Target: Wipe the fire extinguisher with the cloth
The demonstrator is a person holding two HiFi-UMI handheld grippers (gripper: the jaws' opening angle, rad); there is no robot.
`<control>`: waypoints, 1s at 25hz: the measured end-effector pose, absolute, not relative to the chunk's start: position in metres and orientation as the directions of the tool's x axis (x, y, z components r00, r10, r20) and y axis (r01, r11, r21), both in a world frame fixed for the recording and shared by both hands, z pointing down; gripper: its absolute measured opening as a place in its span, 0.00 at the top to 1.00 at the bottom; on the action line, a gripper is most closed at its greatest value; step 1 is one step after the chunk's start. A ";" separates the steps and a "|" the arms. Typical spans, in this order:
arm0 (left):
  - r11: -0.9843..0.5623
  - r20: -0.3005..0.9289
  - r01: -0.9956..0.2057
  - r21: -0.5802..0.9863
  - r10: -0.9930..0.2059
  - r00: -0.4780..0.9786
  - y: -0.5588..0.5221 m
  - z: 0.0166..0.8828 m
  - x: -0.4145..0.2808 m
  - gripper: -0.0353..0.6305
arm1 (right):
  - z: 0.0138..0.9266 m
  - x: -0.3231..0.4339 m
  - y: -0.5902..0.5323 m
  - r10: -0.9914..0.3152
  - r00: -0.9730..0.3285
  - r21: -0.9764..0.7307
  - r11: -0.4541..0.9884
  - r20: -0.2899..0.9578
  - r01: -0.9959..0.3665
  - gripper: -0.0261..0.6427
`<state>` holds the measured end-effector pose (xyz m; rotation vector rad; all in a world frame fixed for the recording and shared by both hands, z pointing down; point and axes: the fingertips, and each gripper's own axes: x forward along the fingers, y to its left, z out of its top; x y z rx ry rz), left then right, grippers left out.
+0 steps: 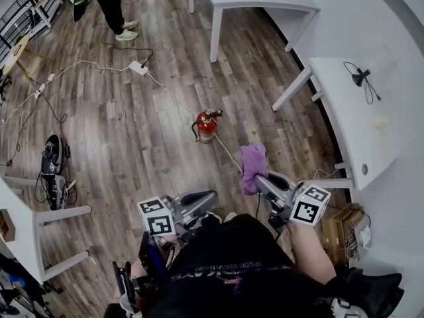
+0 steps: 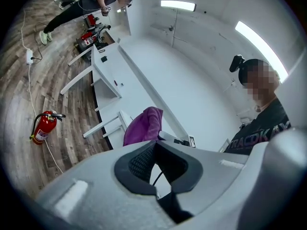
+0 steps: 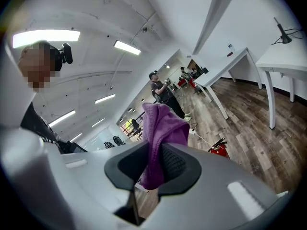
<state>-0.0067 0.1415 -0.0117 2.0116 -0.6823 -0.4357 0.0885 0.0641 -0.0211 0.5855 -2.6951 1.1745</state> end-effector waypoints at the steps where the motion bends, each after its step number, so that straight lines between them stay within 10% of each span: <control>1: -0.403 -0.031 -0.293 0.867 -0.631 0.775 0.138 -0.009 -0.015 0.95 | -0.019 0.083 0.060 -0.296 -0.911 -0.674 0.614 0.287 -0.412 0.86; 25: -0.003 0.138 -0.413 0.911 -0.940 0.312 0.049 0.084 -0.078 0.95 | 0.141 -0.045 -0.187 0.064 -0.845 -0.619 0.710 0.531 -0.335 0.86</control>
